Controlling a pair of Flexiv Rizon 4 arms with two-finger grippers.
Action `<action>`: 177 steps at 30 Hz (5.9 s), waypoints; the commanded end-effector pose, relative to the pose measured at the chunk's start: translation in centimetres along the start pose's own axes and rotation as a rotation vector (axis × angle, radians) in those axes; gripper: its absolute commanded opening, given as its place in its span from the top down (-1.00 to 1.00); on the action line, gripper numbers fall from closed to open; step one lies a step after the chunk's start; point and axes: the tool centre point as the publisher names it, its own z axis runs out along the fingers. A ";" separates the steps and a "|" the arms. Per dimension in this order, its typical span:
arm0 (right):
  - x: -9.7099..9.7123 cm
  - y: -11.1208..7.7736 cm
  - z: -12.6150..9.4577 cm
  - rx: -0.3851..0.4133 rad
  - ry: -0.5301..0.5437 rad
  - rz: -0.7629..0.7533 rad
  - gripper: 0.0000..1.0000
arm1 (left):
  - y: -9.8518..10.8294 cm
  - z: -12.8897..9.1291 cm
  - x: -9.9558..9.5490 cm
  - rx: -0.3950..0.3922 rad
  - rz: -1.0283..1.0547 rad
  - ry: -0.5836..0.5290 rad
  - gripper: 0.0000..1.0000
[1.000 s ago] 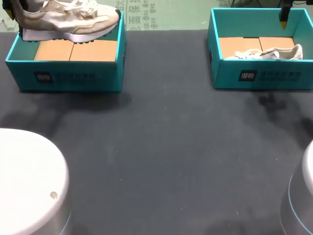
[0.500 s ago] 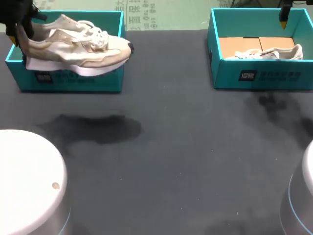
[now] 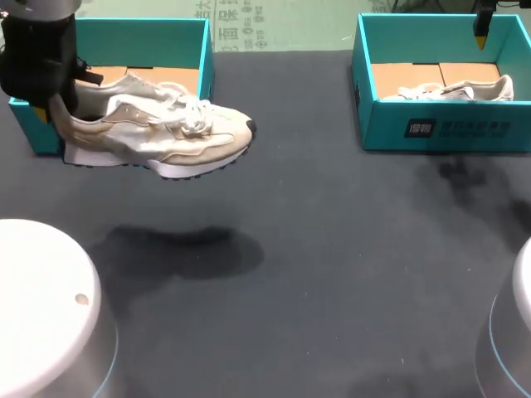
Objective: Take the shoe out of the shoebox, open the shoe tongue, remove and reinsert the insole, then place the shoe into the shoebox
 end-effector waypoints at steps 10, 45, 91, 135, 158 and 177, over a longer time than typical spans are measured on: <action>0.0 0.0 0.0 0.000 0.000 0.000 -1.00 | -2.3 2.2 -5.5 -0.119 0.065 -0.021 1.00; 0.0 0.0 0.0 0.000 0.000 0.000 -1.00 | -5.5 10.4 -21.8 0.160 0.096 0.027 1.00; 0.0 0.0 0.0 0.000 0.000 0.000 -1.00 | -5.2 19.2 -28.4 0.015 0.027 0.054 1.00; 0.0 0.0 0.0 0.000 0.000 0.000 -1.00 | -9.1 7.4 -21.0 0.244 -0.449 -0.429 -1.00; 0.0 0.0 0.0 0.000 0.000 0.000 -1.00 | -10.0 10.6 -17.8 0.771 -1.146 -0.918 -1.00; 0.0 0.0 0.0 0.000 0.000 0.000 -1.00 | -8.2 12.3 -20.1 1.014 -1.475 -1.065 -1.00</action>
